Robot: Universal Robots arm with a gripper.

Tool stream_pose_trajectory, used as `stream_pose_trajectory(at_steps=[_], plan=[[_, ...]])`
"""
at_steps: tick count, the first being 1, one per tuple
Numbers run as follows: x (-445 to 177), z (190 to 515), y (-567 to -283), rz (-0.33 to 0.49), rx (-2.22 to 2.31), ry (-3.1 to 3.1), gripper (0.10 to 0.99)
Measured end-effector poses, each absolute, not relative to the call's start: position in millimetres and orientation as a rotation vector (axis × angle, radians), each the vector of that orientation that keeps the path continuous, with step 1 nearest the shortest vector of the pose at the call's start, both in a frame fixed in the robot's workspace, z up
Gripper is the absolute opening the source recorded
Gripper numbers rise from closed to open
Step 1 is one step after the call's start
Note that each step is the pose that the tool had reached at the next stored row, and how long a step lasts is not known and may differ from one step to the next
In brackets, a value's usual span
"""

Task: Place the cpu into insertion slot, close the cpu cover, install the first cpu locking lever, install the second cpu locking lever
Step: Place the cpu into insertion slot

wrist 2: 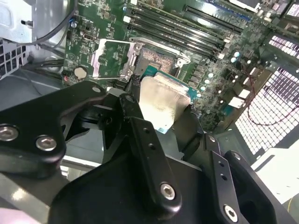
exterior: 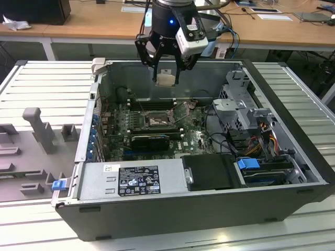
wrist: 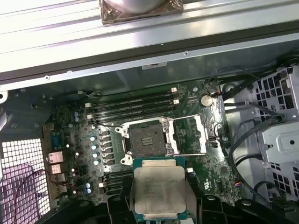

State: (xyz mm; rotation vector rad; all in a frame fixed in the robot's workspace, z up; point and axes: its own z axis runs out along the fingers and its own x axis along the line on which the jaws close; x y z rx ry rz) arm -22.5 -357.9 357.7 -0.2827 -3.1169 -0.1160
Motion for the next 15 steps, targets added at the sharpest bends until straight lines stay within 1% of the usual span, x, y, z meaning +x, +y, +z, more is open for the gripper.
stream_pose_trajectory(at_steps=[9,15], plan=[[-22.5,356.2,-357.9,-0.117,-0.534,-3.09,0.529],[-22.5,355.9,-357.9,-0.117,-0.617,-3.076,0.529]])
